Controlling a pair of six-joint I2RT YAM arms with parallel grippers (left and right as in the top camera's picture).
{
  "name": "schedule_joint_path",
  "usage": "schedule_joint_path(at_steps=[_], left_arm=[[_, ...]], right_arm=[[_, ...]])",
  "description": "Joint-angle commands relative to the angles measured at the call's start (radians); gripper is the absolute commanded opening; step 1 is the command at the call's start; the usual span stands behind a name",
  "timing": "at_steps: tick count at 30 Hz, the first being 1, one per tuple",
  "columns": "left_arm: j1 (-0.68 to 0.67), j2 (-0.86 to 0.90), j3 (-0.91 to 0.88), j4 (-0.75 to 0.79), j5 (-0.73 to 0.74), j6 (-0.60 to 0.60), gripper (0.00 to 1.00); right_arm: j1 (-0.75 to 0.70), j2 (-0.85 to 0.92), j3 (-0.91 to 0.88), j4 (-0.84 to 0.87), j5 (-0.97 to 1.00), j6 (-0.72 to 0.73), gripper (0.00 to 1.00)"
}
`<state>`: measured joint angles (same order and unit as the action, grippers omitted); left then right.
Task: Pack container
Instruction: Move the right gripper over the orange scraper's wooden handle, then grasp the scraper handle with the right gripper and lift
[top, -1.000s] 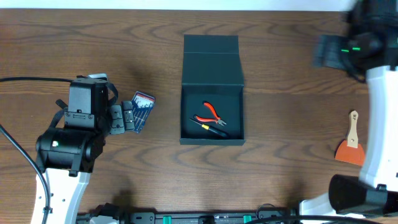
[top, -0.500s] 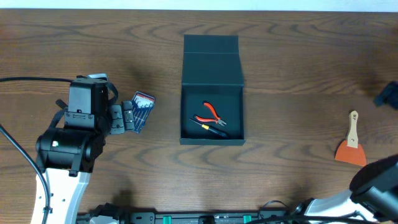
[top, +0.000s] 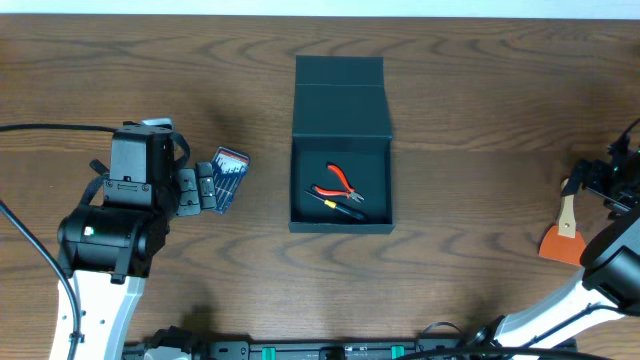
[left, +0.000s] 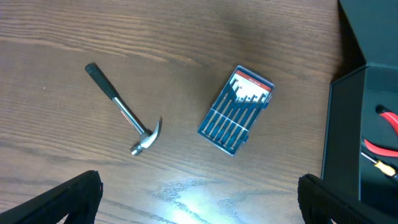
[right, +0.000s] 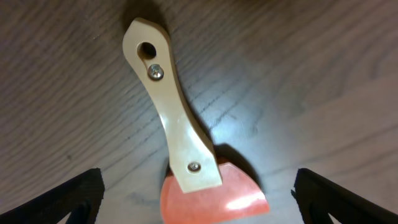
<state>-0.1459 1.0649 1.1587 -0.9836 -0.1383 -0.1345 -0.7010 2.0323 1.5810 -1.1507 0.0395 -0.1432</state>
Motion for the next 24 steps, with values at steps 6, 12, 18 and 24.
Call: schedule_joint_path(at_steps=[6, 12, 18, 24], left_arm=[[0.005, -0.001, 0.022, 0.001, -0.012, -0.010, 0.98], [0.005, -0.001, 0.022, 0.001, -0.012, -0.010, 0.99], [0.005, -0.001, 0.022, 0.001, -0.012, -0.010, 0.98], [0.005, -0.001, 0.022, 0.001, -0.012, -0.010, 0.99]], right_arm=[[0.014, 0.034, -0.059, 0.067, -0.022, -0.072, 0.92], [0.016, 0.034, -0.156, 0.156, -0.021, -0.109, 0.98], [0.015, 0.034, -0.190, 0.219, -0.022, -0.146, 0.99], [0.015, 0.034, -0.190, 0.253, -0.060, -0.196, 0.98]])
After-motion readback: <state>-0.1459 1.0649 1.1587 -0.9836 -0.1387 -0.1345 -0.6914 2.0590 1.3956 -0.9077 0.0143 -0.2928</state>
